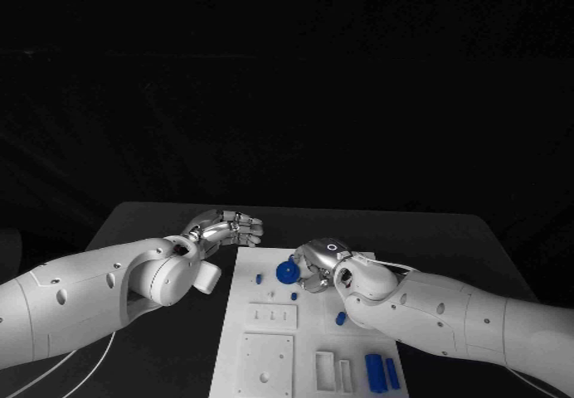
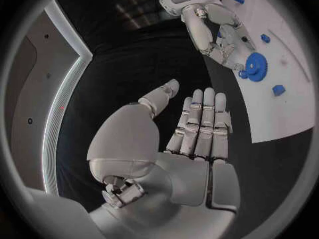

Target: Assemble the parts on the task board

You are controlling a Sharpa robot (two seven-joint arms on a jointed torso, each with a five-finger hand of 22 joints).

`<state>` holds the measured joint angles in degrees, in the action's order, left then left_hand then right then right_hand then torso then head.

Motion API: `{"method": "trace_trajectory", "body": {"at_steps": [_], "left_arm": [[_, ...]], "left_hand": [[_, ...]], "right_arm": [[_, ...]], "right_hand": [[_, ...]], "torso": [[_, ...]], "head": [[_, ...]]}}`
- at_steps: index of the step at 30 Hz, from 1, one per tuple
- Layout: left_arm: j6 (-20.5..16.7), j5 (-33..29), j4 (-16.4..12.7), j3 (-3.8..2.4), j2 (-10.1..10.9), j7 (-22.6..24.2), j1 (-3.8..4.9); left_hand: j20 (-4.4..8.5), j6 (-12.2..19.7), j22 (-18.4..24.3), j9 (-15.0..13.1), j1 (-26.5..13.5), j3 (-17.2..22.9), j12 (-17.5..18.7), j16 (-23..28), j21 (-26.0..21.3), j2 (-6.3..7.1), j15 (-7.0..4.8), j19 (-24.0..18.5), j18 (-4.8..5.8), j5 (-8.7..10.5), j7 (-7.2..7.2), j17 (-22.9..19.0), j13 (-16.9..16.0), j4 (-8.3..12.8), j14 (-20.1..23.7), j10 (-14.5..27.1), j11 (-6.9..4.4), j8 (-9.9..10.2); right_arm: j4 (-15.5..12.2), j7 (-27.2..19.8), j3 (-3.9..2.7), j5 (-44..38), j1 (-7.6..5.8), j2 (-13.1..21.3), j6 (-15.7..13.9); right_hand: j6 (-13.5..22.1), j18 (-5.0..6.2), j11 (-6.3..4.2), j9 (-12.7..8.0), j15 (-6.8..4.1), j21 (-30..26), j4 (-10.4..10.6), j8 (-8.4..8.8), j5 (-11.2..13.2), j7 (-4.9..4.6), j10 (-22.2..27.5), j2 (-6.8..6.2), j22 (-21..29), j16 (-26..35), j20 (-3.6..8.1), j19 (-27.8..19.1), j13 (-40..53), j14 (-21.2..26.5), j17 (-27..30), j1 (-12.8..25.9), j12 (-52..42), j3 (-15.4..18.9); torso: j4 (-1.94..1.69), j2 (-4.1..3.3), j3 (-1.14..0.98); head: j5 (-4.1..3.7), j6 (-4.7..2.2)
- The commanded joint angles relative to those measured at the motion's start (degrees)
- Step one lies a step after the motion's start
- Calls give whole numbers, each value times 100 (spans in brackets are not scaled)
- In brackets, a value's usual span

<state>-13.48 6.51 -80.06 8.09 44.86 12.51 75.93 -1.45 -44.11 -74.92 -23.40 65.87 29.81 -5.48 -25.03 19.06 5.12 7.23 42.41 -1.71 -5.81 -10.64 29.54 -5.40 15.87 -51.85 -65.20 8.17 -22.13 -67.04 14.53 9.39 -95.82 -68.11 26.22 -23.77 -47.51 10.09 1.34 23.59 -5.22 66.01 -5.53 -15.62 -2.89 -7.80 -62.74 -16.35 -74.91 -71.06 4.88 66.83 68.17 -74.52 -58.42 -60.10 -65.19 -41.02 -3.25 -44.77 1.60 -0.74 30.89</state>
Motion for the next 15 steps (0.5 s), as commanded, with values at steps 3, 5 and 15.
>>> {"method": "trace_trajectory", "body": {"at_steps": [3, 5, 15], "left_arm": [[72, 15, -11, -6, 3, 18, 7], [75, 15, -10, -6, 5, 20, 7], [74, 15, -8, -6, 26, 27, 7]], "left_hand": [[-12, 23, -120, 10, -55, -24, 29, 30, 36, 5, 12, -47, -116, -31, -25, 7, 7, -8, -29, -11, 8, 32], [-11, 26, -119, 11, -58, -24, 31, 31, 36, 5, 12, -47, -116, -31, -26, 7, 8, -8, -29, -10, 9, 33], [-11, 29, -119, 11, -58, -22, 35, 32, 36, 4, 11, -48, -117, -32, -27, 8, 9, -7, -28, -9, 10, 35]], "right_arm": [[-42, -181, 1, 380, 3, 51, 144], [-64, -181, 0, 379, 3, 80, 36], [-427, -926, -283, 1047, -10, 595, -721]], "right_hand": [[-1, 491, 30, 12, 55, -26, 58, -28, -28, -36, 29, 6, -87, 22, 3, -15, 3, -9, -11, 78, 16, 5], [-8, 491, 30, 14, 56, -26, 64, -33, -28, -36, 31, 8, -87, 22, 3, -15, 4, -9, -13, 81, 14, 7], [-51, 491, 39, 26, 62, -28, 67, -60, -65, -48, 19, -7, -88, 22, 13, -3, 12, -8, -30, 21, -8, -27]], "torso": [[0, -2, -9], [-2, -4, -8], [12, 1, -8]], "head": [[-4, -3], [-8, -7], [-29, -24]]}}
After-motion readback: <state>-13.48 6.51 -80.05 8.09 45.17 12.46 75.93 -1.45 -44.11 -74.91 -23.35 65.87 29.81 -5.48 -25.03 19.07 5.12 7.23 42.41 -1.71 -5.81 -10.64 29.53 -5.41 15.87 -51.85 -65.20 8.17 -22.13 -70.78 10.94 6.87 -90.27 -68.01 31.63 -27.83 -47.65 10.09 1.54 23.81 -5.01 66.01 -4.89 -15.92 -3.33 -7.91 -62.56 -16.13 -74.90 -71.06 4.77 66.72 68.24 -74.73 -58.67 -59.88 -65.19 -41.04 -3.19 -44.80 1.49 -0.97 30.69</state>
